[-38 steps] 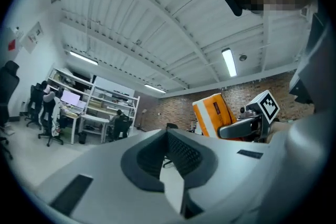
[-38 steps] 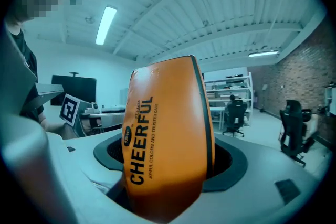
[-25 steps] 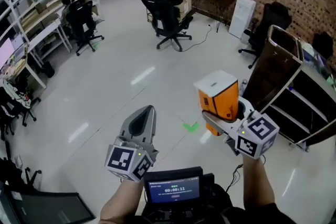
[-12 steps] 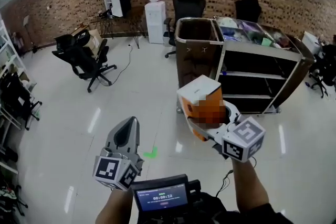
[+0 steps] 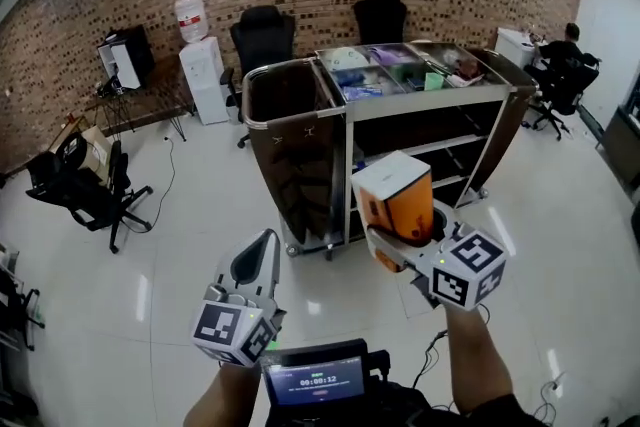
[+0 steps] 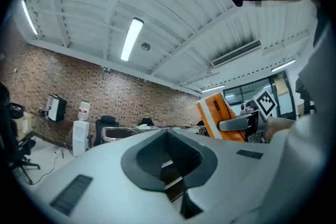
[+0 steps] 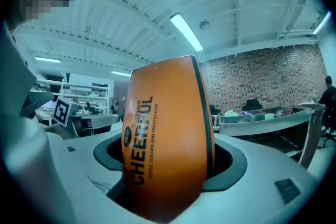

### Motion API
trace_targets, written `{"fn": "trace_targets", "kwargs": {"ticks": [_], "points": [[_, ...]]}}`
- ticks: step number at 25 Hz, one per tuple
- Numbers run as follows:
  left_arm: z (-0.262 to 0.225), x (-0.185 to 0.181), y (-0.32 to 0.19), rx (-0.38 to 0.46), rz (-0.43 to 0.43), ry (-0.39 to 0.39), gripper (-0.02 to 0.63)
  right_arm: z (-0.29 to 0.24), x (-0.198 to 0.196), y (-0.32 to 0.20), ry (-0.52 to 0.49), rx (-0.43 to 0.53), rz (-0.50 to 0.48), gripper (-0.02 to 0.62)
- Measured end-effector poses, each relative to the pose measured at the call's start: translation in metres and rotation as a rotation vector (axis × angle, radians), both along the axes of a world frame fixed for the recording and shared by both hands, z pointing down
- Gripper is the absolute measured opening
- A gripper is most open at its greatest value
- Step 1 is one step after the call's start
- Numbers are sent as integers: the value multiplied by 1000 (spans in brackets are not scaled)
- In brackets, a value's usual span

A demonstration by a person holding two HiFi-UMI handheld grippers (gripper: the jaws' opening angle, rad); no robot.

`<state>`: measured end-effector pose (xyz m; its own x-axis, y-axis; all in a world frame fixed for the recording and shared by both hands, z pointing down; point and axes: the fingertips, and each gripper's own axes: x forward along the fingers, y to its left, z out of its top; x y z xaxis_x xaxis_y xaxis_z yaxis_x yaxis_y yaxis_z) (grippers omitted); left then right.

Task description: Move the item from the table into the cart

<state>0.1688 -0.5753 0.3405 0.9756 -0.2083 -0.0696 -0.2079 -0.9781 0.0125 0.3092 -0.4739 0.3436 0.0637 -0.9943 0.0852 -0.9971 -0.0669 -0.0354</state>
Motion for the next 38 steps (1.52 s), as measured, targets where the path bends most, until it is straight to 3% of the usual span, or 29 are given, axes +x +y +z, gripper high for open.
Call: {"fn": "trace_targets", "kwargs": {"ticks": [3,8,13,23,27,34,38], "points": [[5,33,-21,20,94,2,2,10,26,-11,4,-8,84,354],[-21,152,-72,-7,187,4,2,-9,137,-52,-15,-53,171,354],[-13,243,-87,-5,252,0,2,-1,217,-67,-24,-45,203,354],[-24,444,-106,-3,258,21,2,-5,406,-91,-6,-35,196,354],[-30,517,-120,12,304,18,2,-5,474,-113,-6,-39,208,354],[-22,631,-183,-17,385,22,2,-1,588,-172,-25,-29,271,354],[-43,721,-230,8,351,69,2,-8,681,-205,-20,-29,303,354]]}}
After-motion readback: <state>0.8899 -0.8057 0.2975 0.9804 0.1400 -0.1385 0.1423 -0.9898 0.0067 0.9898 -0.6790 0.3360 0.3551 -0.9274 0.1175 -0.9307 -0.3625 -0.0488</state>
